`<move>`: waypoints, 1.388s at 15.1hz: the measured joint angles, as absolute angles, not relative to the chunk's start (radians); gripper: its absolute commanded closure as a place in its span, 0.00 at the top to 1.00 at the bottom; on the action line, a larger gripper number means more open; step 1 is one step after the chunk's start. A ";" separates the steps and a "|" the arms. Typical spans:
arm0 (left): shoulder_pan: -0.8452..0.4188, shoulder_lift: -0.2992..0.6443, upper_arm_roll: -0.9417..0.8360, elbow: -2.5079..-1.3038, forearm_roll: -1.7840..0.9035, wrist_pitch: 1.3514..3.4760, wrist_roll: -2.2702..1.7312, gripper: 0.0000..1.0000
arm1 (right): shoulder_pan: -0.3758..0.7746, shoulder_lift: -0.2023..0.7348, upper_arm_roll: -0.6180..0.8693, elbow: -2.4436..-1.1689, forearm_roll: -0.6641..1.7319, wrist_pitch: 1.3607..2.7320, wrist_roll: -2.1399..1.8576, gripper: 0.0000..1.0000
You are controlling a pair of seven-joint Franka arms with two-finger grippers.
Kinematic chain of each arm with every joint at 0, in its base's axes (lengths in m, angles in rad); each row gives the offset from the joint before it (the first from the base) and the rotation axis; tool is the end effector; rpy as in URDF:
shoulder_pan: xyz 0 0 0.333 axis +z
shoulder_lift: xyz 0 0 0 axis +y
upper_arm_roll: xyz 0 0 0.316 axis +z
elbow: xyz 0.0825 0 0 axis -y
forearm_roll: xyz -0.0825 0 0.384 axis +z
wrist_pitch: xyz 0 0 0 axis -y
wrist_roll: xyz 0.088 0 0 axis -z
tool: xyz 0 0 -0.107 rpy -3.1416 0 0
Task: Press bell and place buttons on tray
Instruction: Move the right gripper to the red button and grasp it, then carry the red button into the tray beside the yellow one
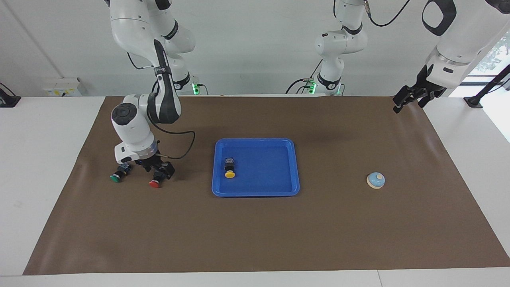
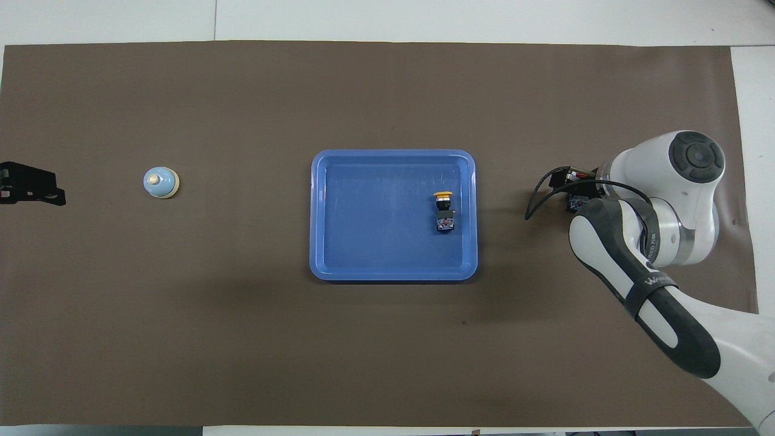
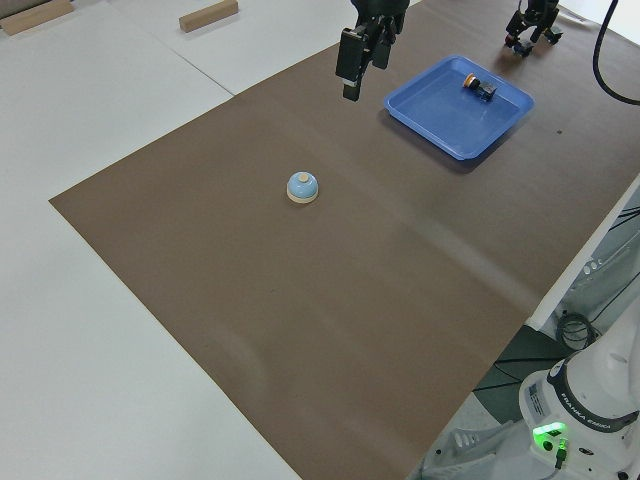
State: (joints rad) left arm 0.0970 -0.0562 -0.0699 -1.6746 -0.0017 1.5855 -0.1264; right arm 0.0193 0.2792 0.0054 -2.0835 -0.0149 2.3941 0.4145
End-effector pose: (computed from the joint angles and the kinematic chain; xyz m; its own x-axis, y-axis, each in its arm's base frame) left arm 0.5364 0.0133 0.6074 0.9877 0.1531 -0.0325 0.1530 -0.9882 -0.0064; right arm 0.5860 0.0143 0.2945 0.9284 -0.3701 0.0323 -0.3702 -0.9290 -0.0044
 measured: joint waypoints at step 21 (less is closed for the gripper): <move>0.097 -0.056 -0.070 -1.675 -0.002 1.585 -0.126 1.00 | 0.205 0.240 0.029 -1.854 0.025 2.090 0.504 0.00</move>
State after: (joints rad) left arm 0.0970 -0.0562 -0.0700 -1.6746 -0.0017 1.5855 -0.1264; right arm 0.2051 0.2403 0.0285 -1.8538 0.0251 2.0901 0.5039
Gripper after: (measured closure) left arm 0.000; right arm 0.586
